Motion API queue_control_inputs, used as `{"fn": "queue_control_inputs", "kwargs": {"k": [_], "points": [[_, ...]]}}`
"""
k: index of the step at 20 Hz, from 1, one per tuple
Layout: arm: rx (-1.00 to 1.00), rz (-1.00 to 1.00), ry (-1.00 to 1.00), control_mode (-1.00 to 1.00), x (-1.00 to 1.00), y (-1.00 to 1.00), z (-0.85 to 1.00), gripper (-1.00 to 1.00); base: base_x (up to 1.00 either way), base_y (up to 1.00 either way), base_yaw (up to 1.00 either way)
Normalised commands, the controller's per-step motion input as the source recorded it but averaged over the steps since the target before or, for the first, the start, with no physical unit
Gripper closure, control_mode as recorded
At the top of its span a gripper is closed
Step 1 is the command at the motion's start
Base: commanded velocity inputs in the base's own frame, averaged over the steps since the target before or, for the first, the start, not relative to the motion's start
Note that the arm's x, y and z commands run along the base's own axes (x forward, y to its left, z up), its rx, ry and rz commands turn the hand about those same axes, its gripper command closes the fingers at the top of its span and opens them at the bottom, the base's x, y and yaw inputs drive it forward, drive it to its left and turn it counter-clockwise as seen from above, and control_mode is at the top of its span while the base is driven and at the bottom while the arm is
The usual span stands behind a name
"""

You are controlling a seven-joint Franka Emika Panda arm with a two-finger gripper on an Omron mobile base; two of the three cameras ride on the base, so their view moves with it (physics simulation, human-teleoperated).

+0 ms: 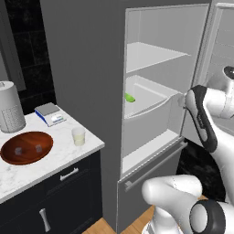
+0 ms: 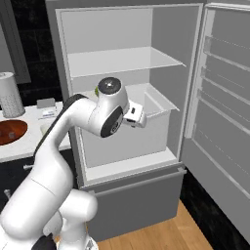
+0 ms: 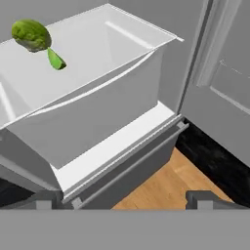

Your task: Grab a lemon wedge from the fridge and one ice cube from the ice bowl, and put them in the glass of lemonade.

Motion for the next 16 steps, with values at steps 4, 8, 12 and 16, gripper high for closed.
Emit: {"fn": "queue_control_inputs", "kwargs": {"k": [4,8,12,16], "points": [[0.01,0.14,-0.01,-1.0,-0.88,0.69,0.88,-1.0,0.0,0.0,0.0],[-0.03,0.11,0.0,-1.0,-1.0,0.5,0.96,-1.0,0.0,0.0,0.0],[-0.05,0.1,0.0,-1.0,-1.0,0.52,0.26,-1.0,0.0,0.0,0.0],[-0.01,0.06,-0.02,-1.0,-0.79,0.4,-0.01,-1.0,0.0,0.0,0.0]]}}
